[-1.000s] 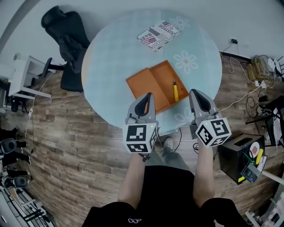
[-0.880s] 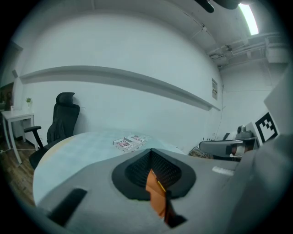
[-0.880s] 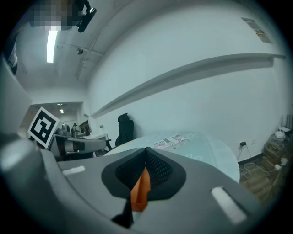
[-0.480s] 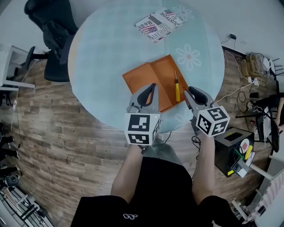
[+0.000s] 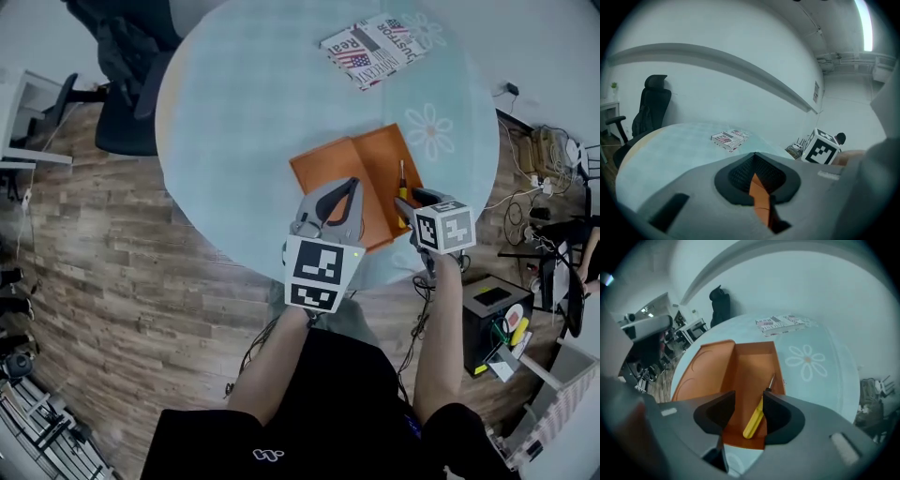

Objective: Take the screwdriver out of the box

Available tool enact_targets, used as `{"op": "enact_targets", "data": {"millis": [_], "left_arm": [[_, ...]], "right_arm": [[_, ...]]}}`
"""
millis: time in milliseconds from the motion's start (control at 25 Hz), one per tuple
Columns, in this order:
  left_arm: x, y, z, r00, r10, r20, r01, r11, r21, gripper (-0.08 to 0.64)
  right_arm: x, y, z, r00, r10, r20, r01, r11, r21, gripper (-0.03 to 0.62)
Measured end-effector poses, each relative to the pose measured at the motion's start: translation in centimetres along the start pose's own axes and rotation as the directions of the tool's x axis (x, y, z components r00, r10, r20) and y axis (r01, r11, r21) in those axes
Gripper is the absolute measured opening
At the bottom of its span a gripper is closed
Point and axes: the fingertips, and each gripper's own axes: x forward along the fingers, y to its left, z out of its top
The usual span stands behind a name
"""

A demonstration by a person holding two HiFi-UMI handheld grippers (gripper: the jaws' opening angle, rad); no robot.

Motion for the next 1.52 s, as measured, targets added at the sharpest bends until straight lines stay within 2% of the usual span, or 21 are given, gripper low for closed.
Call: {"op": "enact_targets", "data": {"millis": [120,360,600,800,1120,1200,1520], "left_arm": [[0.6,0.7,0.2,1.000,-0.026,-0.006,0.026,1.000,-0.014,0.003],[1.3,1.6,0.7,0.998,-0.069,-0.014,0.069,0.997,-0.023,0.003],[1.8,0.9,1.2,0.993,-0.113,-0.016,0.113,0.993,-0.016,0.003],[1.6,1.0,1.2,0.994,-0.109,-0.016,0.109,0.994,-0.017,0.003],[0.7,0.0,1.6,0.996,-0.093,0.005,0.093,0.995,-0.021,0.003],[0.3,-0.4,1.6,0.996,-0.085,0.016,0.085,0.996,-0.021,0.003],[-2.2,-1.0,1.0,0.999,-0.025,0.047,0.027,0.999,-0.047,0.003]], "right_arm": [[1.8,-0.6,-0.8,0.993,-0.038,-0.112,0.039,0.999,0.006,0.191],[3.5,-1.8,-2.0,0.964,-0.109,-0.244,0.119,0.993,0.027,0.175],[4.4,-2.3,-2.0,0.931,-0.186,-0.313,0.194,0.981,-0.007,0.147],[4.4,-3.0,-2.3,0.903,-0.255,-0.346,0.264,0.964,-0.022,0.106],[4.5,-3.3,-2.4,0.887,-0.295,-0.354,0.314,0.949,-0.006,0.109],[4.5,-3.0,-2.5,0.891,-0.287,-0.351,0.315,0.949,0.025,0.103],[4.9,-2.1,-2.5,0.940,-0.174,-0.294,0.206,0.975,0.084,0.088]]}}
